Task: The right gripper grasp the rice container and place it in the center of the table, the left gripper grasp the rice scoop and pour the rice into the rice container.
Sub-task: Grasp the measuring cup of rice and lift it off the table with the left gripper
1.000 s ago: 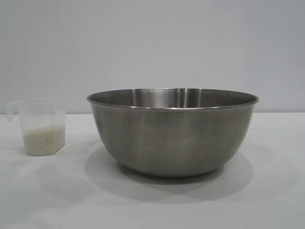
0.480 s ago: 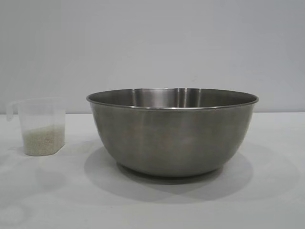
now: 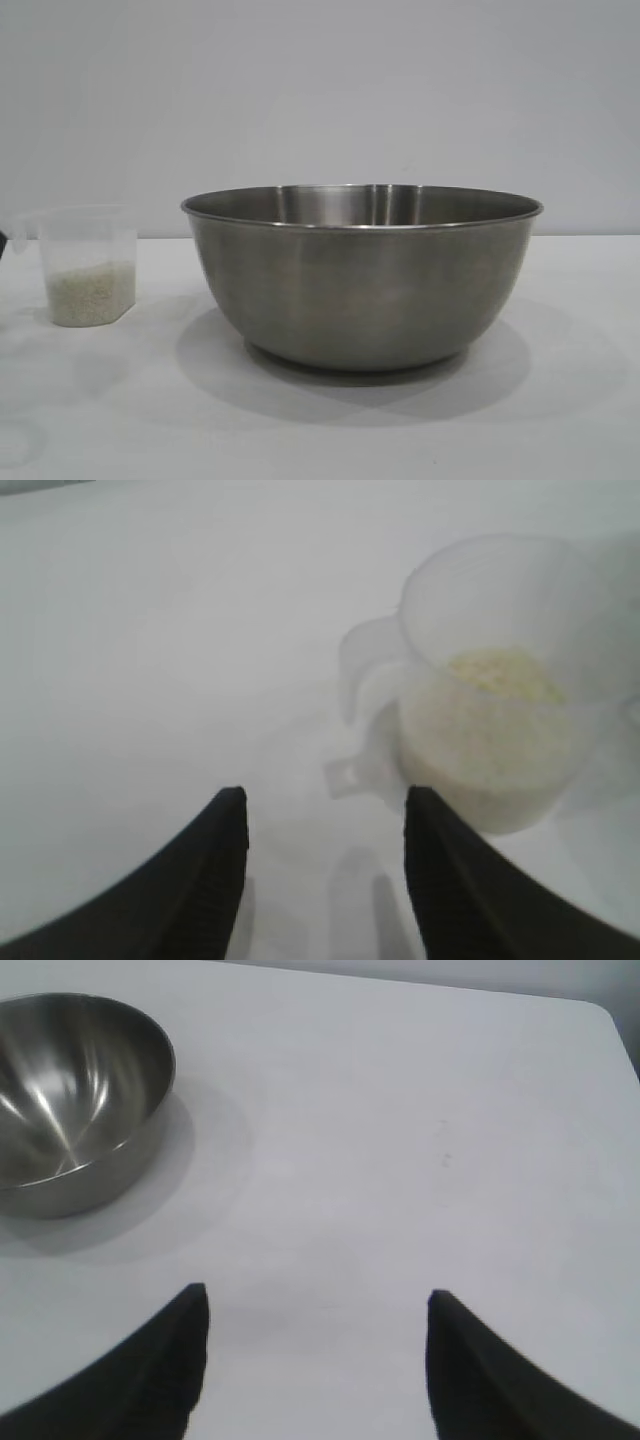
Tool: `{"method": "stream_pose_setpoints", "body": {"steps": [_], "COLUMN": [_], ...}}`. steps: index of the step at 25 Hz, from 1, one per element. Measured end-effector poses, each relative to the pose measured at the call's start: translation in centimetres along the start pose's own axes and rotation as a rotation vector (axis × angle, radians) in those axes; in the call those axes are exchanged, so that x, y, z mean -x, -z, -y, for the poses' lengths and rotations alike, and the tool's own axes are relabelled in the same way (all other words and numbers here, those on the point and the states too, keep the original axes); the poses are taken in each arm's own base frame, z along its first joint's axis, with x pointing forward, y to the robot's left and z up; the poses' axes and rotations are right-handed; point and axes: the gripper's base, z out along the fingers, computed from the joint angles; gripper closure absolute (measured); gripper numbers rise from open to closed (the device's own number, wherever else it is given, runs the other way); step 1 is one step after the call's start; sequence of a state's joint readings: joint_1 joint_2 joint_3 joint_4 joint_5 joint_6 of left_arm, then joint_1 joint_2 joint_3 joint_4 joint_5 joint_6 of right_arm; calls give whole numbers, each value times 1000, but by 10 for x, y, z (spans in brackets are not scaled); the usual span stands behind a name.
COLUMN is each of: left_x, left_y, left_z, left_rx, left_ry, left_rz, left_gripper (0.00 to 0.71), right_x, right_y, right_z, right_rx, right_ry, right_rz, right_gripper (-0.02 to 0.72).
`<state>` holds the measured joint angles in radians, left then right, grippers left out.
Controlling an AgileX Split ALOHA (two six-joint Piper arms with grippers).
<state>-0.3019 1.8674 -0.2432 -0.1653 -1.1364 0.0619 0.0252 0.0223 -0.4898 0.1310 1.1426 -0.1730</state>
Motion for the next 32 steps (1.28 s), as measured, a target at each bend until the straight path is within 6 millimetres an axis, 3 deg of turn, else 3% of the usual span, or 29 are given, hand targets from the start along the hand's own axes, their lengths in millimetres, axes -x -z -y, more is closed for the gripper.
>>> {"method": "stream_pose_setpoints", "body": {"steps": [30,32], "left_x": [-1,1], "left_y": [-52,-55], "left_z": [4,4], "left_rx": [48,48], "left_ry": [-30,-29], "left_rz": [22,30], "left_gripper": [394,498], "right_x": [0,0], "right_y": [0,0], "right_z": [0,0], "right_rx": [0,0], "right_ry": [0,0], "right_rz": [0,0], "right_gripper": [302,302]}}
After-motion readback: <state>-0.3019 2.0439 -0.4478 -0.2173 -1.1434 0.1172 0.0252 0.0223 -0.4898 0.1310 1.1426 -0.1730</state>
